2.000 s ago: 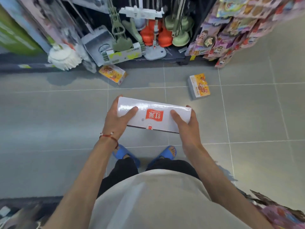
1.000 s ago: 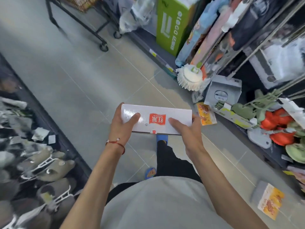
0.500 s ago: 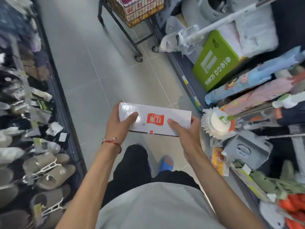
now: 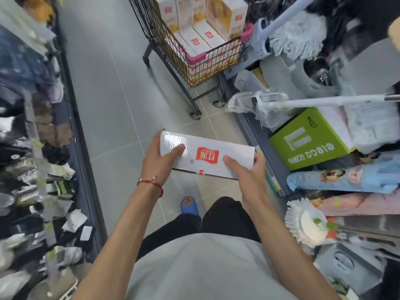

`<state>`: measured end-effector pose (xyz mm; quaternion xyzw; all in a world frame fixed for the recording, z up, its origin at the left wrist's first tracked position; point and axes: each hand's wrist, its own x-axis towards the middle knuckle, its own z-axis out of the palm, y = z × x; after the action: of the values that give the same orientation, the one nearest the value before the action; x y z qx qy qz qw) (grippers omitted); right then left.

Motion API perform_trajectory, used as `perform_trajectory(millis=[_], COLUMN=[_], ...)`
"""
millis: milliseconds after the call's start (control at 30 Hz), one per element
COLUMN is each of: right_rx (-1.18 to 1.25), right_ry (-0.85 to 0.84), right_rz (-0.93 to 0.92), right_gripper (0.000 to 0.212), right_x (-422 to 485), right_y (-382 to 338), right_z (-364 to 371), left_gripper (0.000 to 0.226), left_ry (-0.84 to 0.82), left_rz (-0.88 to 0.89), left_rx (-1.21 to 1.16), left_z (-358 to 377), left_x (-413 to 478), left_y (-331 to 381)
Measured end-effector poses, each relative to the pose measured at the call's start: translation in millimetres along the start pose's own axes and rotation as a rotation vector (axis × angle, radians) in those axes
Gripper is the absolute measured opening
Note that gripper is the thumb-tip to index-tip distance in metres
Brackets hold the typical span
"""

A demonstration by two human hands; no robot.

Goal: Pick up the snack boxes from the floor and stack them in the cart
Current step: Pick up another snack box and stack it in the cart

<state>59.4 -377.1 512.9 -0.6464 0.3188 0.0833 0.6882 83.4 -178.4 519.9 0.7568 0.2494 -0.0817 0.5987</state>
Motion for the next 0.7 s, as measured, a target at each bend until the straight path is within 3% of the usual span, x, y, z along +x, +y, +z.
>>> perform_trajectory(millis=[367, 567, 700], right_rx=[0.032, 0.013, -0.046], right_ry=[-0.005, -0.023, -0.038], right_rz=[-0.029, -0.003, -0.014], right_gripper=[0.064, 0.061, 0.063], right_x=[149, 243, 302], right_y=[-113, -175, -212], right_z=[91, 118, 132], left_gripper=[0.061, 0.033, 0.040], left_ry=[0.037, 0.049, 0.065], left_rz=[0.049, 0.050, 0.056], left_rx=[-0.033, -0.043, -0.053], left_z=[9, 41, 62], left_x=[184, 271, 324], left_y=[107, 164, 199])
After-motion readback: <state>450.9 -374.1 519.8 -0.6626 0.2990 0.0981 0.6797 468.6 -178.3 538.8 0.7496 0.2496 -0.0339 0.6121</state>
